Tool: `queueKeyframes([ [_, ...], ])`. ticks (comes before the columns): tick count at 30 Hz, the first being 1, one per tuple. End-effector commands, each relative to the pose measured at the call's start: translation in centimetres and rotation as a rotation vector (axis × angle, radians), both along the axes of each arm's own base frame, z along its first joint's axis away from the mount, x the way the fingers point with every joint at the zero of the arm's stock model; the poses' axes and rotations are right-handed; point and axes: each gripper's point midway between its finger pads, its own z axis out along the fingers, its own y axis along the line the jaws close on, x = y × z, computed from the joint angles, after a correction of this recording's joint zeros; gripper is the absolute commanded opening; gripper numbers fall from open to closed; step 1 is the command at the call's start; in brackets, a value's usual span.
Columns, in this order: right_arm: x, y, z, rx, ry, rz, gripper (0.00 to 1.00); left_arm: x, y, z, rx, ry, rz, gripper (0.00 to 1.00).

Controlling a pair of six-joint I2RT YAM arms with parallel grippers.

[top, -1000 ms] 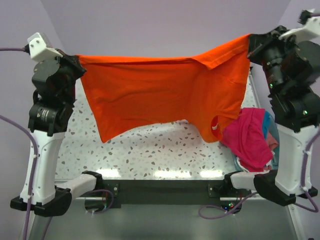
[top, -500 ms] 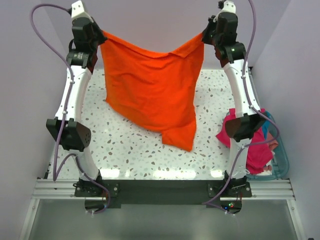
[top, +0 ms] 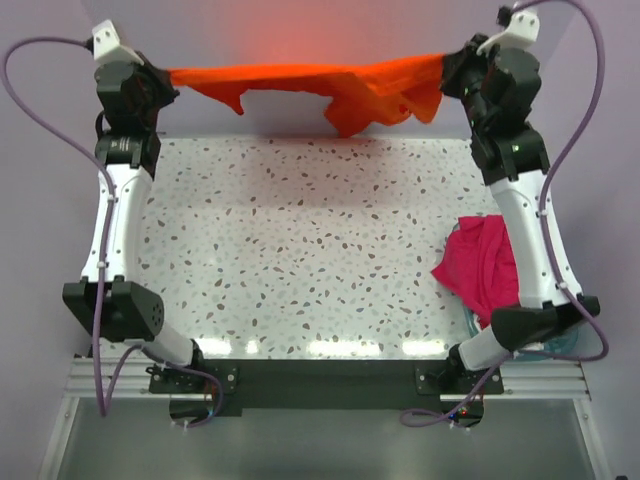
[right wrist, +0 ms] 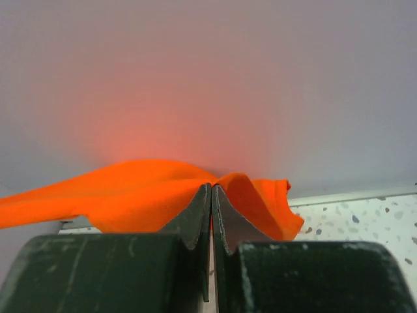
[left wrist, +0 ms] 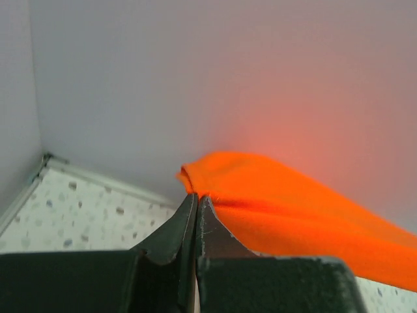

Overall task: Fold and stack the t-shirts
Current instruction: Flatten the tshirt out

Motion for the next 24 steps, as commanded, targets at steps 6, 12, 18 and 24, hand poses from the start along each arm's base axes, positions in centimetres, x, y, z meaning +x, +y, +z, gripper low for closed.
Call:
queueKeyframes([
  [6,-6.3,-0.3,-17.3,0.088,0.337,0.023,0.00,-7.6,-0.7,-17.4,-0.152,0.288,0.018,0.00],
  [12,-13.6,0.0,-32.9,0.083,0.676,0.051,0.00,-16.3,-1.1,-31.6,-0.270,0.551,0.086,0.00],
  [18,-18.9,-0.1,-41.0,0.067,0.868,0.057,0.00,-21.9,-0.6,-39.0,-0.325,0.718,0.195,0.00],
  [24,-19.5,-0.2,-42.8,0.055,0.919,0.047,0.00,-22.8,-0.2,-39.3,-0.344,0.710,0.238,0.00],
])
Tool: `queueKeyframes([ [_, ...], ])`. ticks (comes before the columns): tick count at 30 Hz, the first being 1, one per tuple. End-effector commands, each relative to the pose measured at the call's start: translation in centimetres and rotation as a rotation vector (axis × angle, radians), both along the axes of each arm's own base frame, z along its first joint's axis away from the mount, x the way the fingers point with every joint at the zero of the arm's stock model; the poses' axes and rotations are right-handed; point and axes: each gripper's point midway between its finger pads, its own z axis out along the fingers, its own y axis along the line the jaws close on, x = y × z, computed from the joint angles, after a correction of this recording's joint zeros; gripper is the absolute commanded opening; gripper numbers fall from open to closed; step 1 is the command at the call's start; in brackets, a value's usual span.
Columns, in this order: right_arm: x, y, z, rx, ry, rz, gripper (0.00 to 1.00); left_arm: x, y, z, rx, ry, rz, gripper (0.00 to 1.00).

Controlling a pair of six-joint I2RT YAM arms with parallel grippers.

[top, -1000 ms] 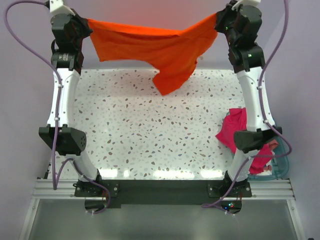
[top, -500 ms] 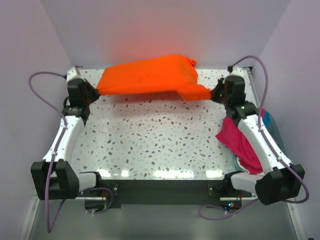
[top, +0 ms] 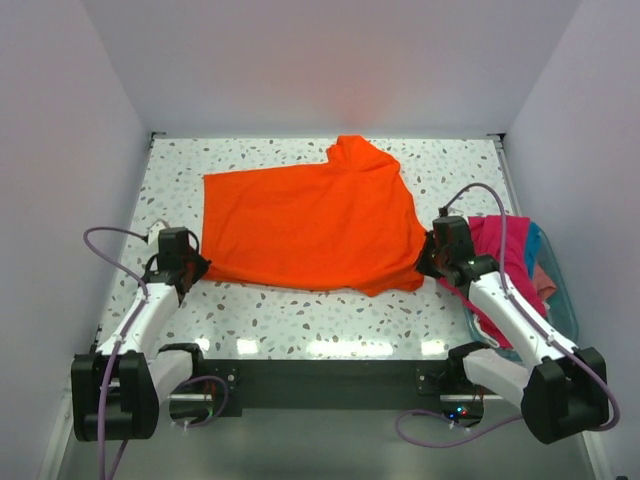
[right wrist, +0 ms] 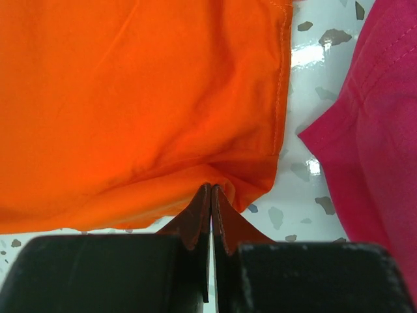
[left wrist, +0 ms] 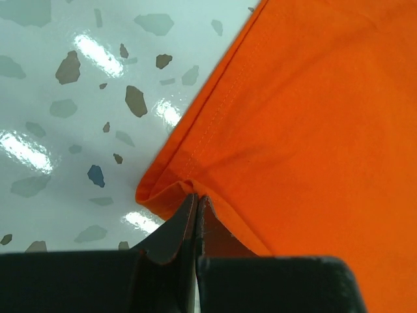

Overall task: Fold and stack the t-shirts
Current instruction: Flatten the tshirt out, then fold the tshirt

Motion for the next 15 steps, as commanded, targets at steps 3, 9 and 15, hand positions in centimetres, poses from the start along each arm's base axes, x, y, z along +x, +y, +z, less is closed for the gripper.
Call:
queueKeyframes([
  [3,2.8,0.7,2.1,0.010,-0.053,-0.011,0.00,2.8,0.8,3.4,0.008,-0.101,0.052,0.00],
  [9,8.2,1.7,5.7,-0.015,-0.097,-0.013,0.00,6.4,1.1,5.8,0.018,-0.117,0.051,0.00],
  [15,13.1,3.1,5.5,-0.031,-0.058,-0.008,0.00,8.9,1.3,4.6,0.016,-0.057,0.058,0.00],
])
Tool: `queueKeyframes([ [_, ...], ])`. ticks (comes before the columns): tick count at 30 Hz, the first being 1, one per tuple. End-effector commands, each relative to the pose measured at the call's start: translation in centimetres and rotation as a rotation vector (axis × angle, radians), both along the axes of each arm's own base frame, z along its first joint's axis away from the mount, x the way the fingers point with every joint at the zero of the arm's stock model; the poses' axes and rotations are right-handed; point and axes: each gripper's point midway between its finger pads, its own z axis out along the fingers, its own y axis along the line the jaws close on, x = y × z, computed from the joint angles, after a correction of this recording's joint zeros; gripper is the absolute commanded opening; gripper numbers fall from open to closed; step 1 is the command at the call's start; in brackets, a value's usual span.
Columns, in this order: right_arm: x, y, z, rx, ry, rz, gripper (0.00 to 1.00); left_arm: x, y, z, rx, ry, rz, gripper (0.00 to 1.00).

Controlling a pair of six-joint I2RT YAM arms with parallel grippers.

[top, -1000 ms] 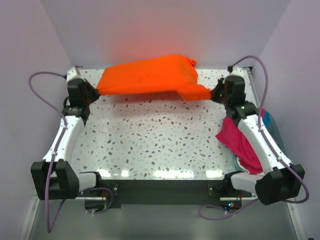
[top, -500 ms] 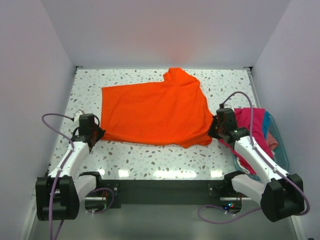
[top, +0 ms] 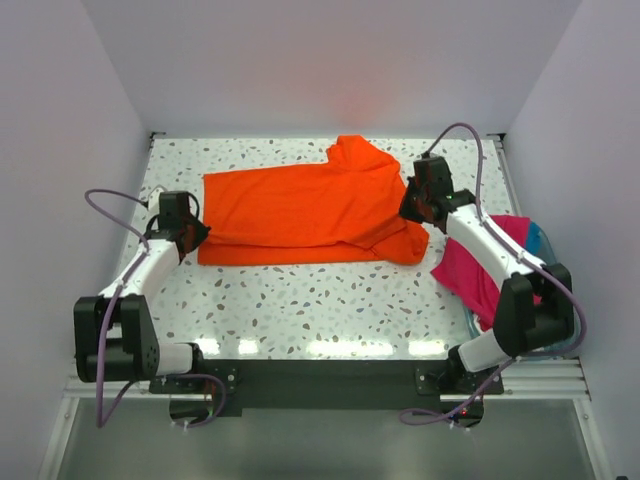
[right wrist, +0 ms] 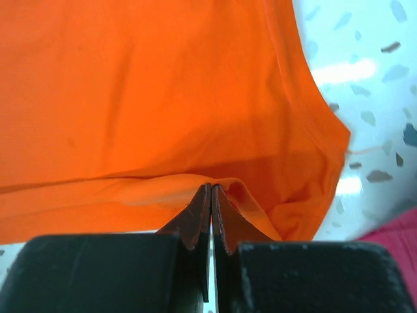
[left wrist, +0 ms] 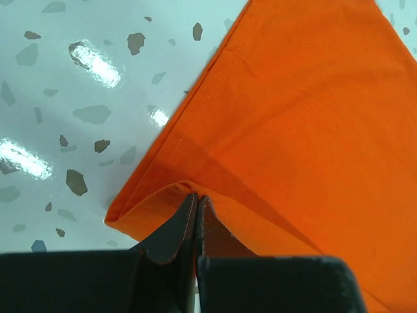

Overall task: Fold and stack the t-shirts
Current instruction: Fold the tshirt

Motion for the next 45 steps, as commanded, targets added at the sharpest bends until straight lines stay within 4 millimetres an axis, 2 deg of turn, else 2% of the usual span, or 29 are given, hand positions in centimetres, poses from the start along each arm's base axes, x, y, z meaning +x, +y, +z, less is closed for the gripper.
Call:
queueKeyframes([
  [1,3.0,0.3,0.4,-0.029,-0.012,-0.010,0.00,2.1,0.8,1.1,0.014,-0.032,0.038,0.00],
  [2,3.4,0.4,0.2,-0.032,-0.006,-0.010,0.00,2.5,1.0,1.2,0.018,-0.031,0.040,0.00],
  [3,4.2,0.6,0.9,-0.028,-0.020,-0.011,0.00,2.6,1.0,0.8,0.021,-0.015,0.044,0.00],
  [4,4.6,0.7,0.0,-0.035,0.000,-0.011,0.00,2.8,1.0,0.7,0.022,-0.011,0.045,0.00],
  [7,5.9,0.6,-0.2,-0.041,0.001,-0.024,0.00,3.3,1.4,0.4,0.033,0.009,0.056,0.00],
  [8,6.1,0.7,-0.9,-0.040,0.019,-0.022,0.00,3.6,1.5,0.5,0.036,0.010,0.058,0.00],
  [16,8.7,0.8,-1.6,-0.039,0.019,-0.028,0.00,4.1,3.0,-0.8,0.048,0.053,0.090,0.00],
  [24,11.2,1.8,-1.9,-0.034,0.015,0.004,0.00,4.8,2.9,-2.2,0.033,0.079,0.077,0.00],
  [25,11.4,1.7,-2.6,-0.047,0.031,0.003,0.00,4.8,3.0,-2.2,0.033,0.079,0.076,0.00],
  [28,12.2,1.7,-2.9,-0.065,0.036,0.004,0.00,5.1,2.9,-2.4,0.027,0.083,0.067,0.03],
  [31,12.8,1.7,-2.7,-0.074,0.031,0.005,0.11,5.6,2.8,-2.3,0.023,0.076,0.056,0.12],
  [32,13.0,1.6,-2.6,-0.080,0.030,0.004,0.15,5.8,2.7,-2.2,0.021,0.069,0.050,0.19],
  [33,13.2,1.6,-2.2,-0.082,0.024,0.001,0.25,5.9,2.6,-2.1,0.019,0.063,0.044,0.22],
  [35,13.3,1.5,-1.9,-0.087,0.019,0.003,0.30,6.2,2.6,-1.7,0.020,0.057,0.035,0.28],
  [36,13.2,1.5,-1.8,-0.089,0.020,0.006,0.39,6.2,2.7,-1.5,0.021,0.054,0.036,0.37],
  [37,13.0,1.4,-1.5,-0.089,0.017,0.005,0.46,6.2,2.7,-1.4,0.025,0.051,0.031,0.41],
  [38,12.7,1.3,-0.4,-0.085,-0.006,0.002,0.48,6.2,2.6,-0.9,0.026,0.039,0.027,0.50],
  [40,11.6,1.6,-0.5,-0.073,-0.004,0.014,0.52,5.9,2.5,-0.7,0.025,0.038,0.018,0.55],
  [44,8.3,3.0,-1.3,-0.080,0.007,0.045,0.52,4.8,1.5,-0.2,0.000,0.012,0.002,0.51],
  [45,7.1,3.7,-2.2,-0.085,0.010,0.064,0.52,4.5,1.3,-0.3,0.000,0.010,0.000,0.50],
])
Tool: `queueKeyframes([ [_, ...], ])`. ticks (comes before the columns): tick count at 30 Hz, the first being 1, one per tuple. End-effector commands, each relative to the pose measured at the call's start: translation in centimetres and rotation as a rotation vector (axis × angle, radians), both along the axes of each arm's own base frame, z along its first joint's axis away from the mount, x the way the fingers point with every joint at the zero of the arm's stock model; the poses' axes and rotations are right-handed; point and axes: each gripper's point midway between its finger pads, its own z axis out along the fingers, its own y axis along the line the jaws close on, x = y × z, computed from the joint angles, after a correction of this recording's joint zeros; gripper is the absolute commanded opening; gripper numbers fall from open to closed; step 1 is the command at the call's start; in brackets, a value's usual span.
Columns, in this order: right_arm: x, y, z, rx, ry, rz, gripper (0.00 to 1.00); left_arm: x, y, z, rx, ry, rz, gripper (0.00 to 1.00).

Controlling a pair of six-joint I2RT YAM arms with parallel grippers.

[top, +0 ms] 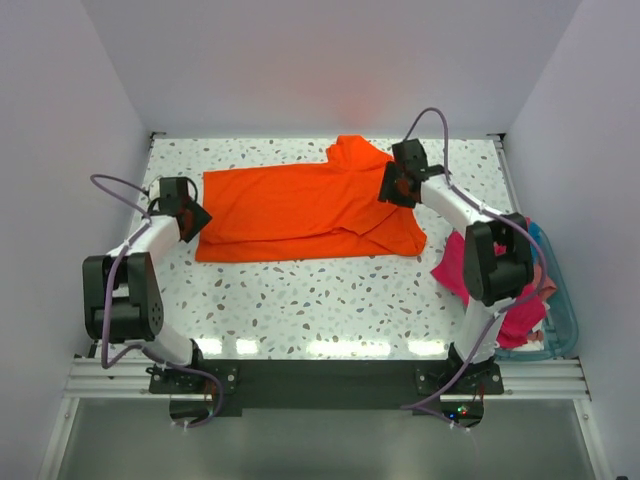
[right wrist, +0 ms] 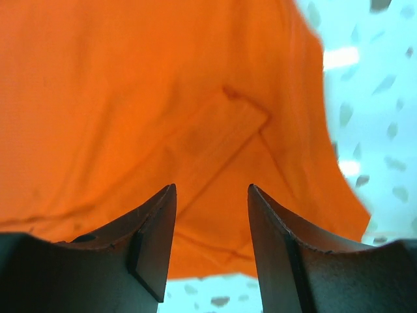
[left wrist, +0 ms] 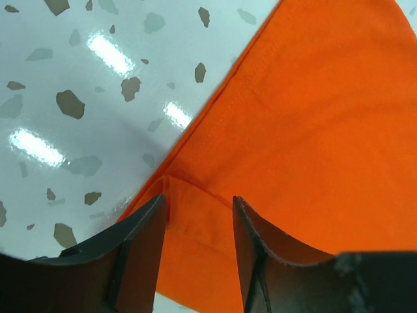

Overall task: Fold and stack the t-shirts
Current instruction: Fold the tshirt

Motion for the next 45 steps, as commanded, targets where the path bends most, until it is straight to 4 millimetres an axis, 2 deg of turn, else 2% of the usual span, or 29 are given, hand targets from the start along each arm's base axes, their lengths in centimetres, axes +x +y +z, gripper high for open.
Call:
queueKeyframes([
  [1,-2.2,2.1,1.9,0.014,-0.074,0.029,0.52,-0.2,-0.6,2.2,-0.005,-0.085,-0.013,0.49],
  [3,-3.5,2.4,0.4,0.019,-0.055,0.033,0.51,-1.0,-1.2,1.8,0.003,-0.078,-0.022,0.46],
  [6,-4.6,3.6,-0.7,0.037,-0.051,0.050,0.52,-1.8,-2.1,1.2,-0.003,-0.069,-0.040,0.40],
  [12,-4.9,5.1,-2.4,0.034,-0.021,0.063,0.54,-2.1,-3.3,0.0,-0.012,-0.051,-0.063,0.33],
  [21,-4.7,6.4,-5.1,0.077,0.029,0.064,0.54,-1.0,-3.3,-0.8,-0.019,-0.040,-0.055,0.31],
  [28,-4.2,6.8,-5.6,0.084,0.031,0.056,0.54,0.6,-2.9,-1.0,-0.008,-0.033,-0.040,0.30],
  [32,-3.8,7.0,-5.6,0.086,0.026,0.050,0.51,1.0,-2.7,-1.9,0.002,-0.002,-0.036,0.30],
  [38,-3.0,7.1,-5.6,0.083,0.021,0.048,0.43,1.7,-2.3,-2.0,0.017,0.007,-0.026,0.30],
  [42,-2.8,7.3,-5.8,0.078,0.024,0.052,0.34,2.2,-2.2,-2.1,0.022,0.012,-0.022,0.30],
  [45,-2.4,7.2,-5.5,0.071,0.015,0.050,0.23,2.5,-2.0,-1.9,0.027,0.007,-0.017,0.29],
])
